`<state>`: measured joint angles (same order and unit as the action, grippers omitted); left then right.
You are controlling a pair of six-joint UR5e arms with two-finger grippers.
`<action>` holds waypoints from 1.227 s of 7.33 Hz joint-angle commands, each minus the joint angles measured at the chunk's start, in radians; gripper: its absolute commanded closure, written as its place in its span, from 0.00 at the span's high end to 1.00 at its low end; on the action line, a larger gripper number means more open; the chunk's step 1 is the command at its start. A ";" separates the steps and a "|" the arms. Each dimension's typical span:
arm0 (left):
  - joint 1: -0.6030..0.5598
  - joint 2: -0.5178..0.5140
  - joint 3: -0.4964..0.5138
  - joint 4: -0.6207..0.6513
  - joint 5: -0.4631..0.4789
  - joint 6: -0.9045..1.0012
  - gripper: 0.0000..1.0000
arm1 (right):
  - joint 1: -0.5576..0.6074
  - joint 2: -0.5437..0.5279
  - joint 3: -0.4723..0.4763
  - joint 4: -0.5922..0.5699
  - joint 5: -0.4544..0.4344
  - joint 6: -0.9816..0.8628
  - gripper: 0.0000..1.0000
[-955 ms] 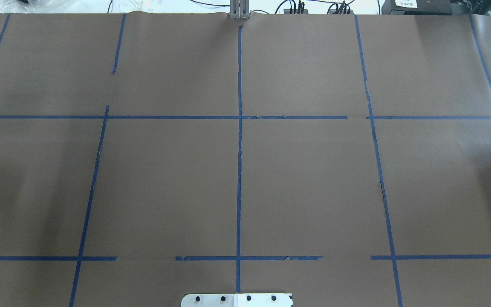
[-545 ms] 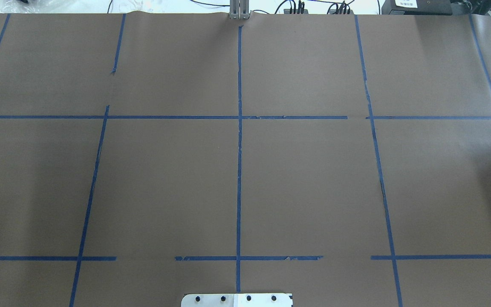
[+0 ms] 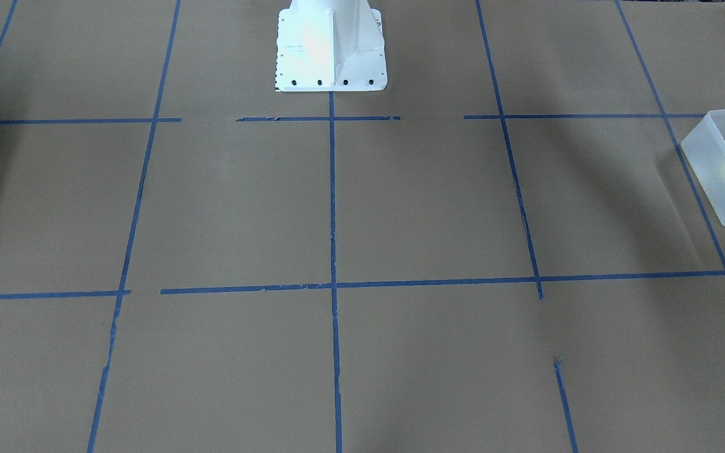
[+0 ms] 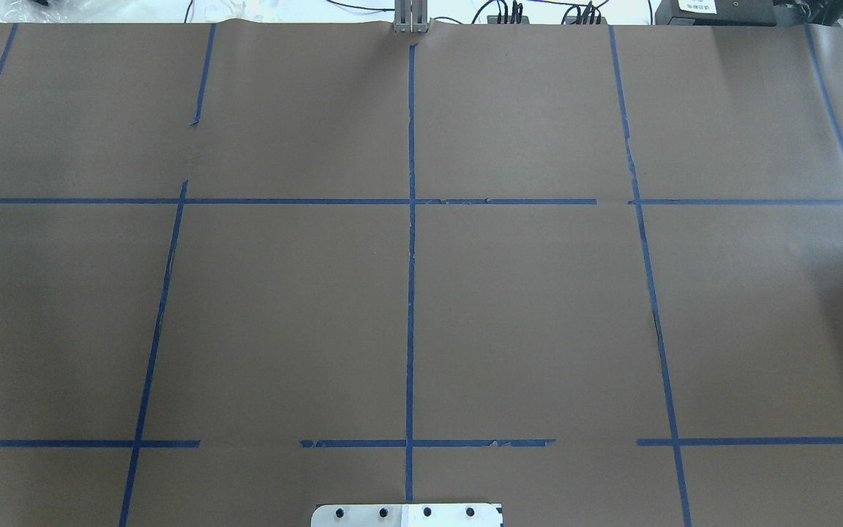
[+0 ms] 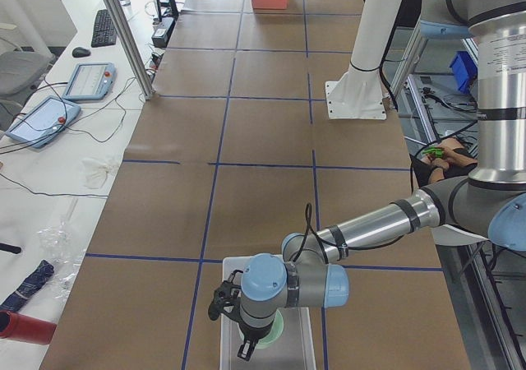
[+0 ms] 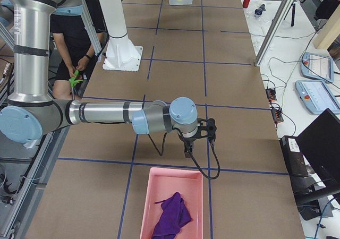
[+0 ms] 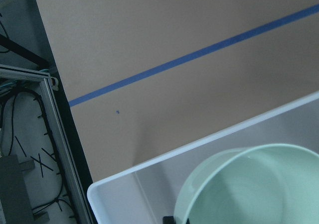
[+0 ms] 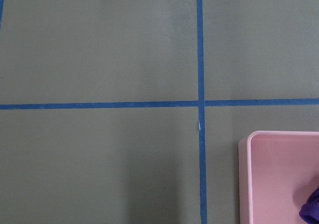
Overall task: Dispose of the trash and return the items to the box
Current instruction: 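Lower the green bowl into the clear bin and open the left gripper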
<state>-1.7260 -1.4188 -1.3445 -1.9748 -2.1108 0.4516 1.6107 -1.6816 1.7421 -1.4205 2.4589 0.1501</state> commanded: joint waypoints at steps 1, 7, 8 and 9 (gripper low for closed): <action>0.000 0.017 0.022 -0.047 0.002 0.002 0.00 | 0.000 -0.001 -0.001 -0.001 -0.001 -0.001 1.00; -0.012 -0.002 0.007 -0.059 -0.005 -0.045 1.00 | 0.000 0.002 -0.003 -0.001 0.000 -0.001 1.00; -0.012 -0.015 -0.043 -0.049 -0.008 -0.109 1.00 | 0.000 0.000 -0.001 -0.001 0.000 -0.001 1.00; -0.010 -0.022 -0.101 -0.035 -0.011 -0.182 1.00 | 0.000 0.000 0.000 -0.001 0.000 -0.001 1.00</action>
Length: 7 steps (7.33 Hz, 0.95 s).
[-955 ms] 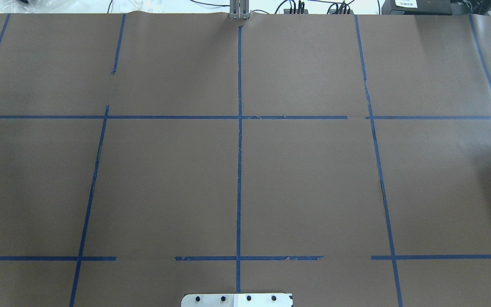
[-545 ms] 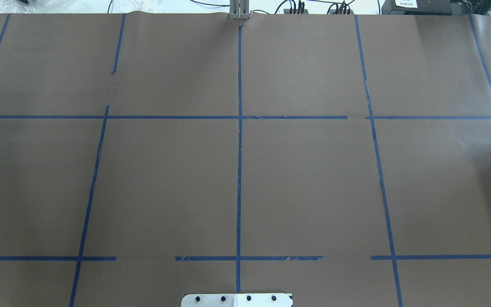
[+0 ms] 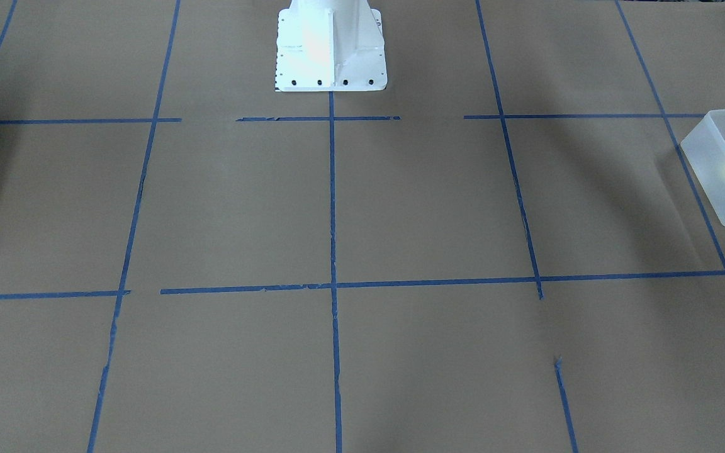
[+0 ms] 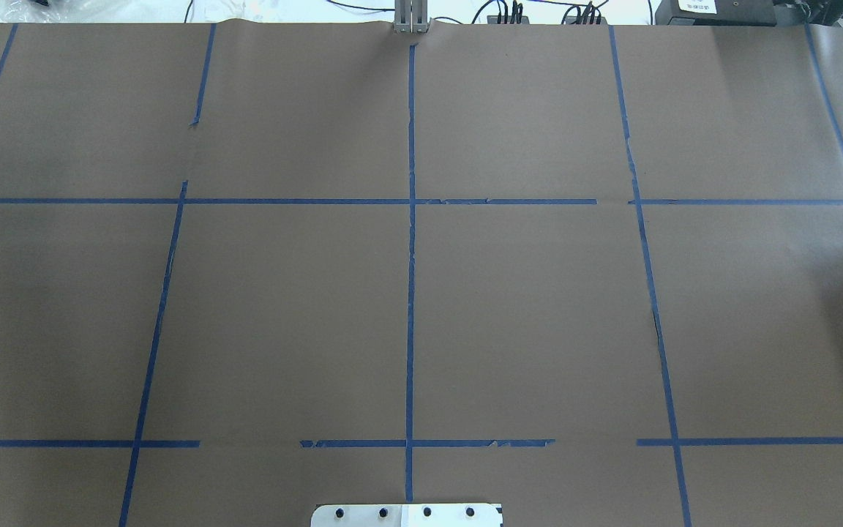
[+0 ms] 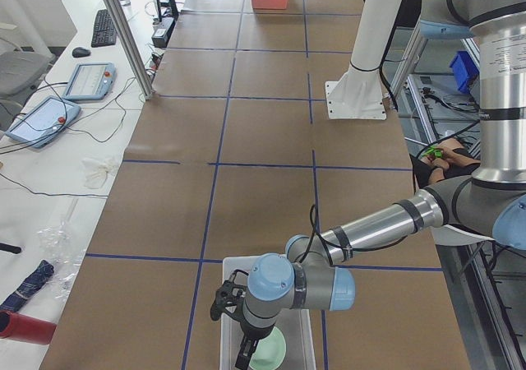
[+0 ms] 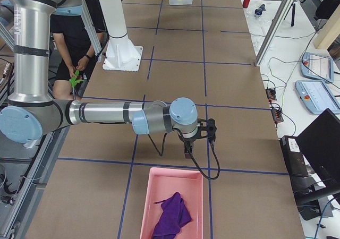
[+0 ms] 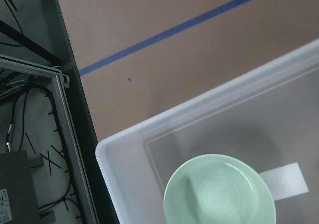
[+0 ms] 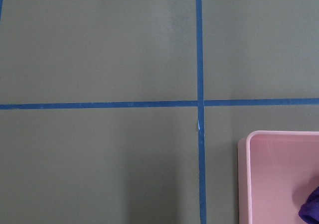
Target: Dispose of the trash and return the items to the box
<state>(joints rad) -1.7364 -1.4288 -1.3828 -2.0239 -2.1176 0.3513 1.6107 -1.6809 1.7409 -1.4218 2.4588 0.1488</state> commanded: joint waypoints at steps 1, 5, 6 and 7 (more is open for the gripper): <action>0.000 -0.013 -0.150 0.060 -0.040 -0.221 1.00 | 0.000 -0.002 0.000 0.000 0.000 0.000 1.00; 0.114 -0.065 -0.296 0.309 -0.163 -0.372 1.00 | 0.000 -0.002 0.000 0.000 0.002 0.000 1.00; 0.139 -0.065 -0.324 0.336 -0.180 -0.386 1.00 | 0.000 -0.002 0.000 0.000 0.005 0.000 1.00; 0.143 -0.065 -0.326 0.341 -0.224 -0.388 1.00 | 0.000 -0.002 0.000 0.000 0.005 0.000 1.00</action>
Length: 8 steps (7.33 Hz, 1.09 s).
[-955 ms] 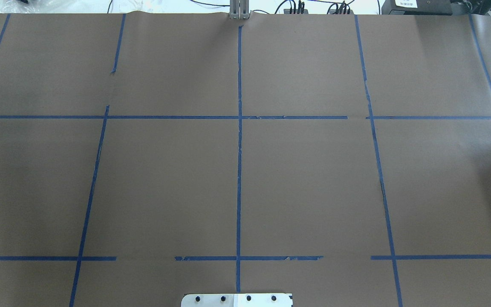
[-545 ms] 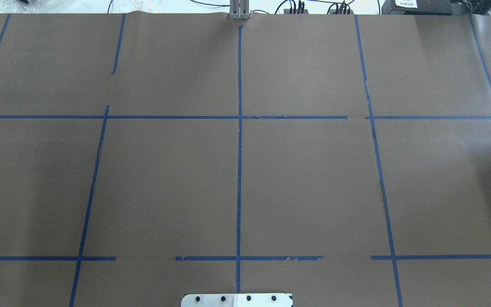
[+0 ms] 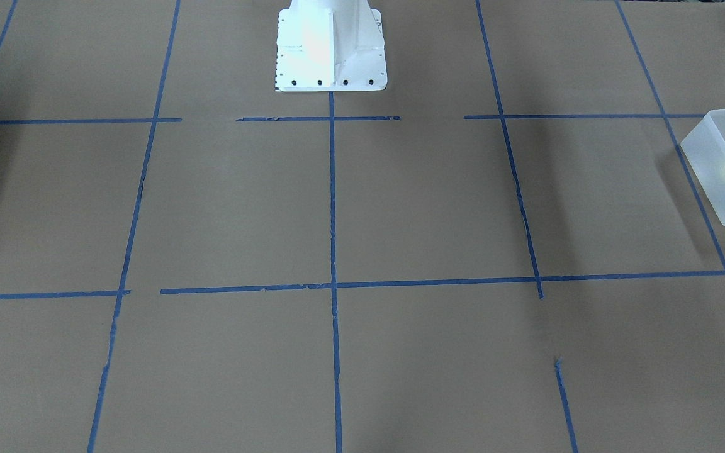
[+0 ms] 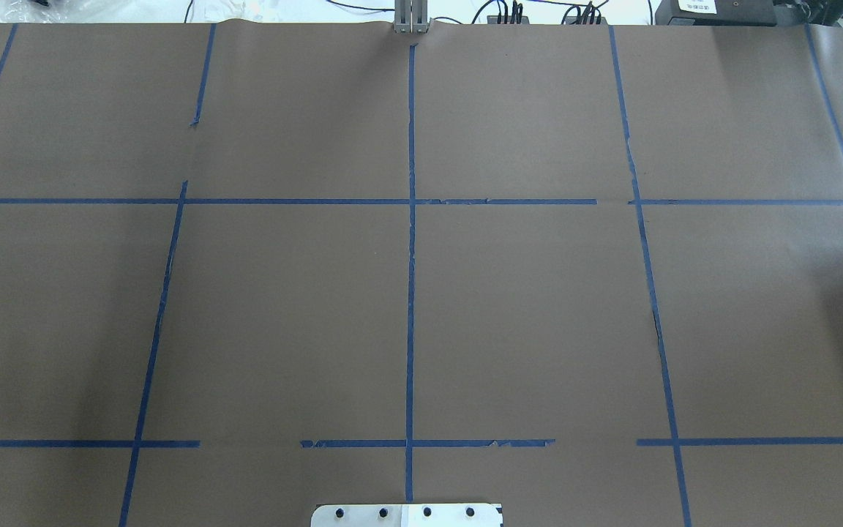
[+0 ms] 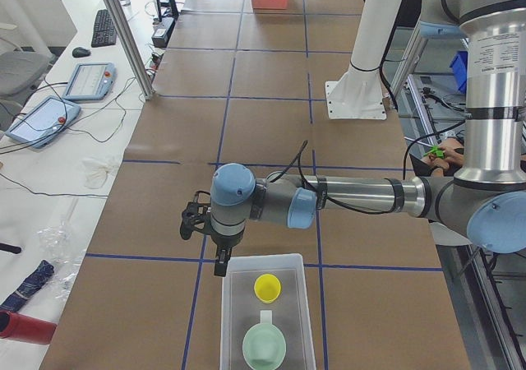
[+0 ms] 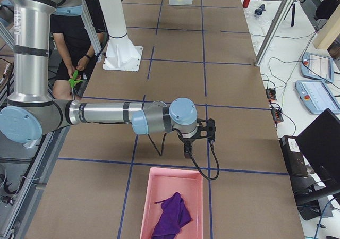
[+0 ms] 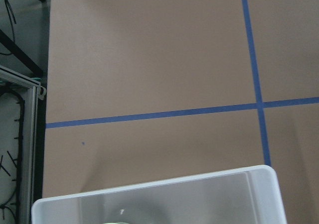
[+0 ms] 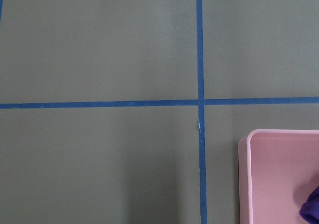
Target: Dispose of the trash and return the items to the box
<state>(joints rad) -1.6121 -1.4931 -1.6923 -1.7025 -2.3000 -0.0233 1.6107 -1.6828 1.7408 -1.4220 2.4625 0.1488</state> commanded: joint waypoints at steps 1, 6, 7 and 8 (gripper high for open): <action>0.026 -0.001 -0.014 0.018 -0.041 -0.012 1.00 | 0.000 0.000 0.000 0.000 0.001 0.000 1.00; 0.026 0.002 -0.004 0.011 -0.035 0.000 1.00 | 0.000 0.000 -0.004 -0.002 0.000 0.000 1.00; 0.026 -0.001 -0.003 0.011 -0.033 0.000 1.00 | 0.000 -0.002 -0.004 -0.002 0.000 0.000 1.00; 0.026 -0.001 -0.003 0.011 -0.035 0.000 1.00 | 0.000 -0.003 -0.006 -0.002 0.001 0.000 1.00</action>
